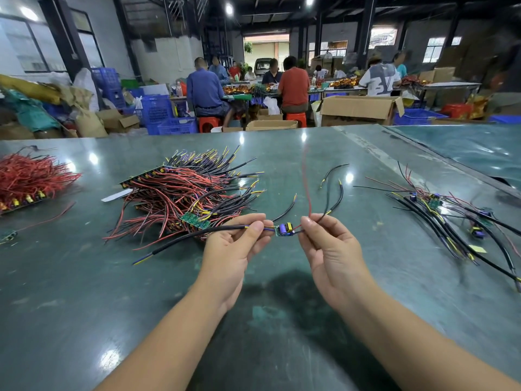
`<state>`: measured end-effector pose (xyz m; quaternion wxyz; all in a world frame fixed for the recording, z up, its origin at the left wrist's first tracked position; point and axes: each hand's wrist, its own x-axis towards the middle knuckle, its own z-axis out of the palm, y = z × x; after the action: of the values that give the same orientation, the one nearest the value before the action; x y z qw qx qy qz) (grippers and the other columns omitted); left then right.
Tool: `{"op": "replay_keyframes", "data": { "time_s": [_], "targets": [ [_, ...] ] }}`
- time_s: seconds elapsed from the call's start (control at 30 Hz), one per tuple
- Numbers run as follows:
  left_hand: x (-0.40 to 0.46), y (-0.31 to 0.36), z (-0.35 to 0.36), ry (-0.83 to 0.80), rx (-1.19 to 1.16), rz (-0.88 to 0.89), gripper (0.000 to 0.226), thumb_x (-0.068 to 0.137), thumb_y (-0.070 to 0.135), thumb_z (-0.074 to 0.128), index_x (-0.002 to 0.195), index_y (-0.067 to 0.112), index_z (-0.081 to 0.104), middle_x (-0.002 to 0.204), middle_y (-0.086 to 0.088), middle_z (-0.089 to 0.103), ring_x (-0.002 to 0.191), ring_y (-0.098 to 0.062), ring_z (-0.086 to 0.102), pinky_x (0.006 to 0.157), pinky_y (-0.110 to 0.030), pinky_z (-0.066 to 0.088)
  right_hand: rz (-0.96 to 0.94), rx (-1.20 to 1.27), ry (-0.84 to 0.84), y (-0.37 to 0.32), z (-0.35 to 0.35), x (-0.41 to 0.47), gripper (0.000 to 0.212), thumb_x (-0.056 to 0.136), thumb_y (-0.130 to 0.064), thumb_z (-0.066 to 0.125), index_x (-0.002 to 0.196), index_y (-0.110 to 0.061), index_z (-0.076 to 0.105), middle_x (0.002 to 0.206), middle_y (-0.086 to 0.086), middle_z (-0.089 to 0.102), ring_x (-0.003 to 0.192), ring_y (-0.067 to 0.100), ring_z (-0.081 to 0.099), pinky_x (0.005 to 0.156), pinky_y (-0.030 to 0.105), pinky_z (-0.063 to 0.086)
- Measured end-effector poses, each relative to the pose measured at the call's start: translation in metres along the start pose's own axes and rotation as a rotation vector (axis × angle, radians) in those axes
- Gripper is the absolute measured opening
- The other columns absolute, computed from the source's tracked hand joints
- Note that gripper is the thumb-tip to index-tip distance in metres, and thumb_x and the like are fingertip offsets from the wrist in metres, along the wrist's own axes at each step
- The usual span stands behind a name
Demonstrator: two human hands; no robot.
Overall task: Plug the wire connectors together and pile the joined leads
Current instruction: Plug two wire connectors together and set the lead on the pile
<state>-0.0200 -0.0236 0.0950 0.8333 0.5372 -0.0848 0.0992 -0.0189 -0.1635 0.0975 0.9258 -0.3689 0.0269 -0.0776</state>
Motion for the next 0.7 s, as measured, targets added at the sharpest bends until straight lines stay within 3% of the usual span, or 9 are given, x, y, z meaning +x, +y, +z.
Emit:
{"op": "replay_keyframes", "data": {
  "time_s": [0.17, 0.3, 0.43, 0.7],
  "targets": [
    [-0.0014, -0.0035, 0.0027, 0.006, -0.115, -0.008, 0.016, 0.087, -0.004, 0.052, 0.095, 0.003, 0.065, 0.085, -0.009, 0.074, 0.078, -0.011, 0.070, 0.069, -0.016, 0.053, -0.012, -0.220, -0.013, 0.0092, -0.0009, -0.0052, 0.022, 0.082, -0.002, 0.067, 0.074, -0.021, 0.058, 0.074, -0.006, 0.064, 0.067, 0.001, 0.059, 0.062, 0.018, 0.042],
    [-0.0027, -0.0047, 0.0034, -0.015, -0.123, 0.002, 0.018, 0.088, -0.005, 0.051, 0.096, 0.003, 0.064, 0.086, -0.008, 0.074, 0.083, -0.011, 0.070, 0.072, -0.016, 0.053, 0.077, -0.083, -0.040, 0.0065, -0.0003, -0.0039, 0.021, 0.084, 0.002, 0.062, 0.099, -0.012, 0.061, 0.072, -0.003, 0.063, 0.061, 0.003, 0.060, 0.056, 0.014, 0.048],
    [-0.0041, -0.0050, 0.0043, -0.049, -0.101, 0.012, 0.019, 0.089, -0.007, 0.050, 0.097, 0.004, 0.064, 0.088, -0.007, 0.074, 0.087, -0.012, 0.070, 0.076, -0.018, 0.053, 0.131, -0.103, -0.088, 0.0036, -0.0022, -0.0035, 0.013, 0.086, -0.003, 0.060, 0.086, -0.010, 0.070, 0.072, -0.001, 0.067, 0.061, 0.003, 0.060, 0.062, 0.014, 0.052],
    [-0.0025, -0.0050, 0.0110, 0.024, -0.132, 0.032, 0.021, 0.089, -0.011, 0.049, 0.097, 0.001, 0.063, 0.091, -0.008, 0.074, 0.091, -0.014, 0.070, 0.076, -0.019, 0.054, -0.033, -0.055, 0.015, 0.0010, -0.0002, -0.0002, 0.014, 0.088, -0.002, 0.058, 0.086, -0.011, 0.069, 0.070, 0.001, 0.069, 0.062, 0.005, 0.064, 0.068, 0.015, 0.055]
  ]
}}
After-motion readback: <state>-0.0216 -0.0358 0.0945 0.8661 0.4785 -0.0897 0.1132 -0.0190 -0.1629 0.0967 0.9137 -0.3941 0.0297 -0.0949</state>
